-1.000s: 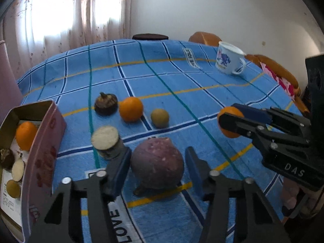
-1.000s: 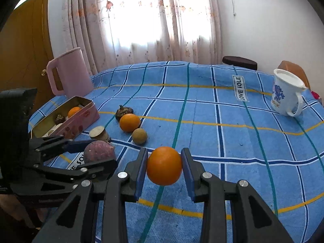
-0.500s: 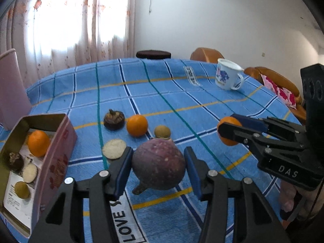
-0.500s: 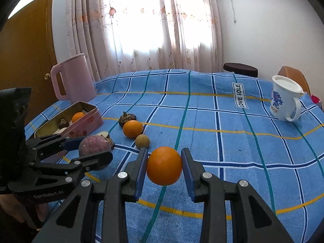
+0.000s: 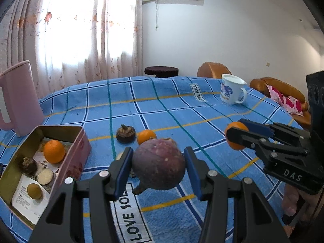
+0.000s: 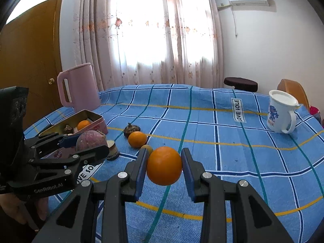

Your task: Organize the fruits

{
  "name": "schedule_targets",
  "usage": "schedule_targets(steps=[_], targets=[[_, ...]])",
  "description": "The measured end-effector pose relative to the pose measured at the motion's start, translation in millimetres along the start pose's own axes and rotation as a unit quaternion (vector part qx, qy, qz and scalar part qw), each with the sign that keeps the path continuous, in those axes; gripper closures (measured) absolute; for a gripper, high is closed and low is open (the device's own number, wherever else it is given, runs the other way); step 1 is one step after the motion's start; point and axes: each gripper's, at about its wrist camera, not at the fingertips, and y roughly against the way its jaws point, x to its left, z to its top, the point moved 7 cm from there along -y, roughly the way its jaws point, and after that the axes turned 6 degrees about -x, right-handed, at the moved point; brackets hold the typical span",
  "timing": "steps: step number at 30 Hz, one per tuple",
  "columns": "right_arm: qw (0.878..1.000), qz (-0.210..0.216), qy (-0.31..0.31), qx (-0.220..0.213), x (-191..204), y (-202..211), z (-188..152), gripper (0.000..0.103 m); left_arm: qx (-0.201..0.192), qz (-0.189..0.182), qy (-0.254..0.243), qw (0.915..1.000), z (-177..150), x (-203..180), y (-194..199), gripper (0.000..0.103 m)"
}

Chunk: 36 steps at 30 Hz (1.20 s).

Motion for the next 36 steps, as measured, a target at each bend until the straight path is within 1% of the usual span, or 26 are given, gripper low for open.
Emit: schedule_targets(steps=[11,31,36], targets=[[0.999,-0.001,0.013,-0.031,5.7,11.5,4.2,0.067,-0.031,0.014,0.001,0.9994,4.4,2.2,10.7,0.050],[0.998,-0.010,0.030,-0.060,11.6,23.6,7.1,0.067,-0.078,0.030,-0.011,0.9965,10.7,0.1,28.2,0.050],[0.997,-0.013,0.033,-0.071,13.6,28.8,8.3,0.067,-0.102,0.038,-0.021,0.9939,12.9,-2.9,37.1,0.050]])
